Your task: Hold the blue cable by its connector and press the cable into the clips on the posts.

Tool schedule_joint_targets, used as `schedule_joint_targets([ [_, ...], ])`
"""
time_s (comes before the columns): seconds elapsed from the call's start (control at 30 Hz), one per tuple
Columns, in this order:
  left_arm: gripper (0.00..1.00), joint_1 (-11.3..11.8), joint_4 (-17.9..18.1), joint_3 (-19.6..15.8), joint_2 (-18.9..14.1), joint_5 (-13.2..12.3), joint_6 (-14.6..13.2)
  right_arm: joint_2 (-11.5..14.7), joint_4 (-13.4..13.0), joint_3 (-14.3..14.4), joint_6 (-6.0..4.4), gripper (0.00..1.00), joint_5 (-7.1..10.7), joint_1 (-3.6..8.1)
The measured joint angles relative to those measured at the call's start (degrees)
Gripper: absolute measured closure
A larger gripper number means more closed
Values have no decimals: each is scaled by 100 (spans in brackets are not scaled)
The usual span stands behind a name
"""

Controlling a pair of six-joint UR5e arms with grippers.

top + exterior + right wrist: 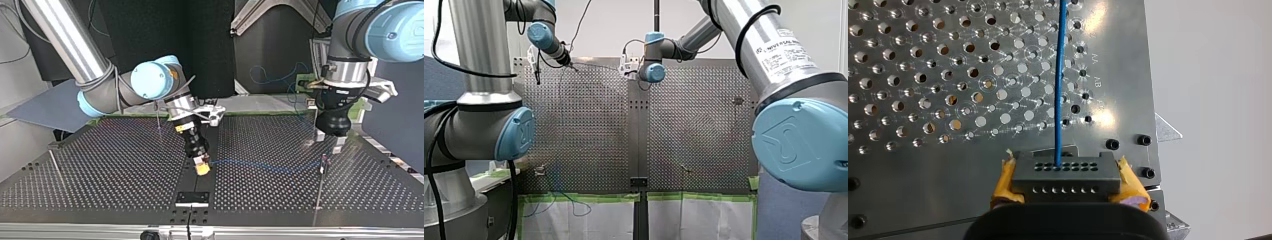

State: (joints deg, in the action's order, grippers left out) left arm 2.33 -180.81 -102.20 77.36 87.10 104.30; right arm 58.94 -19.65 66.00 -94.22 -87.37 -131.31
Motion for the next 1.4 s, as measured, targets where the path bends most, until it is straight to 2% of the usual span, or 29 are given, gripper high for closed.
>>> schedule_joint_targets([
  [0.13, 0, -46, 8, 1, 36, 61, -199, 0, 3, 2, -1, 100, 6, 0],
  [0.27, 0, -80, -13, 7, 95, 74, -275, 0, 4, 3, -4, 100, 15, -2],
  [1.4, 0, -190, -30, 28, 115, 267, -335, 0, 19, 2, -11, 100, 44, -4],
])
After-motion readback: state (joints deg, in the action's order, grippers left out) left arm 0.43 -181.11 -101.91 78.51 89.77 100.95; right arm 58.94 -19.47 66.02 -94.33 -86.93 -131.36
